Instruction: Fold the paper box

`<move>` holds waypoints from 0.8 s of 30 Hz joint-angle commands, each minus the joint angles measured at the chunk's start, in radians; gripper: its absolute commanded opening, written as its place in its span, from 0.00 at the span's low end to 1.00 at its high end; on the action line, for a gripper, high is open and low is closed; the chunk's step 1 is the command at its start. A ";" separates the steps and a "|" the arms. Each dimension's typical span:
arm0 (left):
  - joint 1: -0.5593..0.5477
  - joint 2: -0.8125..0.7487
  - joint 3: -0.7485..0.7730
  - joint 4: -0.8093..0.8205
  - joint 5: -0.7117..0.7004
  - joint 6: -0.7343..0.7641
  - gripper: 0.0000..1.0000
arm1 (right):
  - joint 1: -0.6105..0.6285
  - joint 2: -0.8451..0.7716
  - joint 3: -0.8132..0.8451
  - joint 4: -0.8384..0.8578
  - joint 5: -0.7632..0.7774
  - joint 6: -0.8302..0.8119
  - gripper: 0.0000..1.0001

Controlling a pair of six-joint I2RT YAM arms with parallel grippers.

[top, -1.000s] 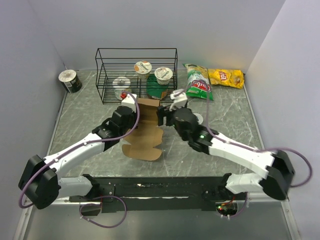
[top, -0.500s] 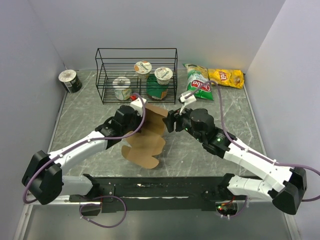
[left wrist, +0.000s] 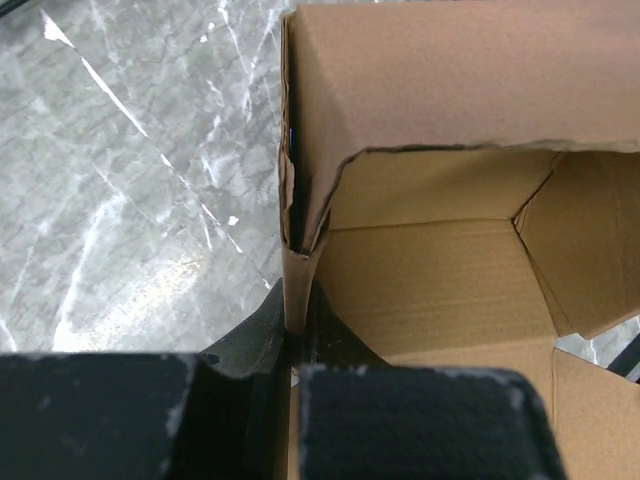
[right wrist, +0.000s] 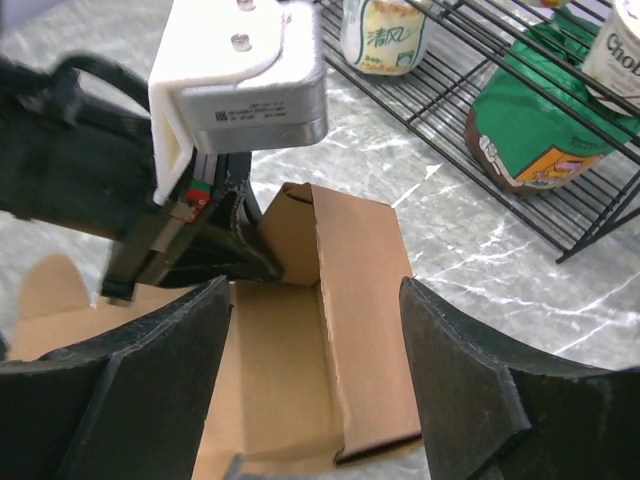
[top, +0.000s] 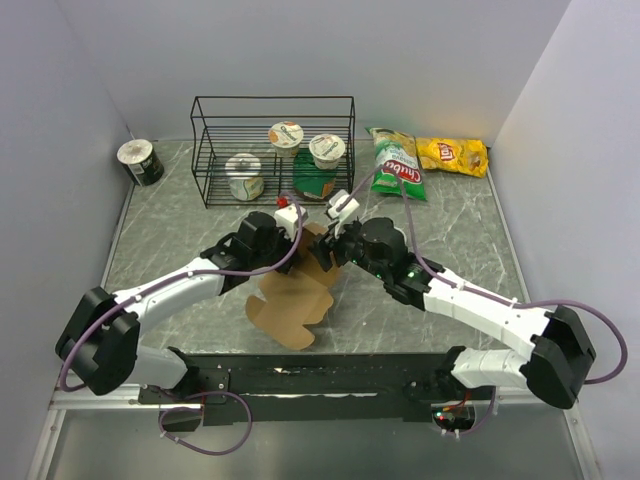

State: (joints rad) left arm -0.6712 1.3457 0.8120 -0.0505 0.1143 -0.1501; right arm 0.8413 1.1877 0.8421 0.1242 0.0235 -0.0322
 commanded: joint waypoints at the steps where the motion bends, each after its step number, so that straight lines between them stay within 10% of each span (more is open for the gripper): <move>1: -0.001 0.015 0.039 0.008 0.051 0.012 0.01 | -0.004 0.021 -0.037 0.129 -0.017 -0.097 0.73; 24: -0.002 0.018 0.056 -0.003 0.088 0.014 0.01 | 0.012 0.139 -0.118 0.279 -0.197 -0.221 0.53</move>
State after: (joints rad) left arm -0.6708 1.3655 0.8150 -0.0994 0.1688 -0.1421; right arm 0.8406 1.3170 0.7506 0.3637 -0.0956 -0.2424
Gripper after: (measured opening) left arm 0.071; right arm 0.548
